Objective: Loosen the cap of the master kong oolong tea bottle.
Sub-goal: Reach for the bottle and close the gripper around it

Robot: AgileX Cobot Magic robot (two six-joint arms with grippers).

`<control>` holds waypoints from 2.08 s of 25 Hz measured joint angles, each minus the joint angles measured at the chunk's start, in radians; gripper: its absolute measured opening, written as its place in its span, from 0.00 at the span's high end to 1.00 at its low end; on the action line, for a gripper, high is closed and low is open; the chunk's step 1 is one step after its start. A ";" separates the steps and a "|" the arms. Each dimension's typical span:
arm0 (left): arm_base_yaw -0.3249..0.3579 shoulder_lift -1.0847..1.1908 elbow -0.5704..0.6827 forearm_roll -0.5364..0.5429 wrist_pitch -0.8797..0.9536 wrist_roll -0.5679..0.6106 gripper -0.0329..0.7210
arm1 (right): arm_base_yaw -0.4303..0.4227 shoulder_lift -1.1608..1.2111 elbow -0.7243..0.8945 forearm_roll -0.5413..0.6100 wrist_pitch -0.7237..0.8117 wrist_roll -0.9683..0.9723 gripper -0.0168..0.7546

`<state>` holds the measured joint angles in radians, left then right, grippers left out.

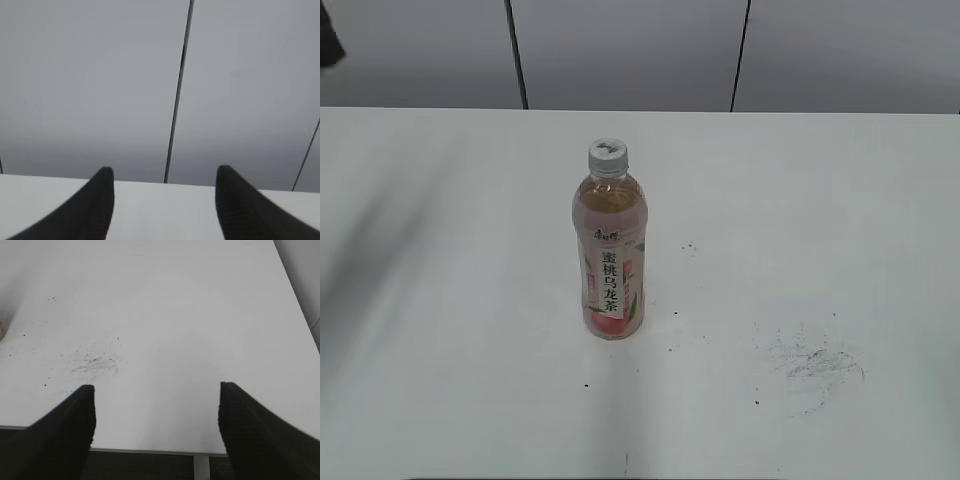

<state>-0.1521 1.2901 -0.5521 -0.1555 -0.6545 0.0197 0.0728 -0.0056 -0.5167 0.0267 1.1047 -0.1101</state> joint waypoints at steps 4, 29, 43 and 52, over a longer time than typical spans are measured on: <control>-0.016 0.223 0.000 0.002 -0.168 -0.033 0.43 | 0.000 0.000 0.000 0.000 0.000 0.000 0.23; -0.016 0.454 0.174 0.659 -0.555 -0.327 0.16 | 0.000 0.000 0.000 0.000 0.000 0.000 0.23; -0.124 0.447 0.173 0.918 -0.555 -0.329 0.17 | 0.000 0.000 0.000 0.000 0.000 0.000 0.23; -0.151 0.459 0.102 0.888 -0.556 -0.329 0.18 | 0.000 0.000 0.000 -0.002 0.000 0.000 0.23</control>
<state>-0.3027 1.7493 -0.4505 0.7329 -1.2101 -0.3092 0.0728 -0.0056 -0.5167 0.0247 1.1047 -0.1101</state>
